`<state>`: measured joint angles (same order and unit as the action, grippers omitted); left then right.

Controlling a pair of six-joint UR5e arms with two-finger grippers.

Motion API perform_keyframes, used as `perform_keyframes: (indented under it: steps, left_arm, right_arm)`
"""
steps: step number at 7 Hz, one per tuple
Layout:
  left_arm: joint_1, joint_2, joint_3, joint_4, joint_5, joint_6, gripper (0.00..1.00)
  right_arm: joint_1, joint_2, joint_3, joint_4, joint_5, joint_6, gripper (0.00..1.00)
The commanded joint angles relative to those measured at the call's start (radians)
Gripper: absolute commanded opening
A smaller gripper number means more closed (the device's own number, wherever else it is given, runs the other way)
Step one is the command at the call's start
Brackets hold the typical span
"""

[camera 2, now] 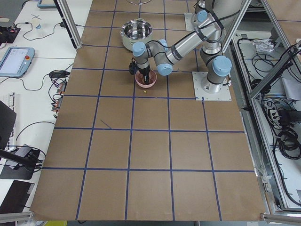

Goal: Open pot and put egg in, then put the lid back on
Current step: 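Lower the left gripper into the pink bowl and grasp the brown egg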

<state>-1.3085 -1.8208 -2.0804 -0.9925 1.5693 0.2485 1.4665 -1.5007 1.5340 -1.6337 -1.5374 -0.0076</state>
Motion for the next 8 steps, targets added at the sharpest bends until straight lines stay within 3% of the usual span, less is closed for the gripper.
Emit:
perform_keyframes:
  steps: [1, 4, 5, 8]
  left_arm:
    - [0.000, 0.000, 0.002, 0.000, 0.000, 0.000, 0.29]
    - [0.000, 0.003, 0.003, 0.000, 0.000, 0.000, 0.28]
    - [-0.002, 0.012, 0.017, 0.000, 0.000, 0.000, 0.24]
    - [-0.099, 0.081, 0.107, -0.084, 0.012, -0.043, 0.21]
  right_arm:
    - [0.000, -0.001, 0.001, 0.000, -0.003, 0.000, 0.20]
    - [0.000, -0.009, 0.015, 0.000, 0.002, 0.000, 0.20]
    - [0.000, -0.012, 0.015, 0.000, 0.003, 0.005, 0.18]
    - [0.002, -0.016, 0.018, 0.000, 0.006, 0.009, 0.17]
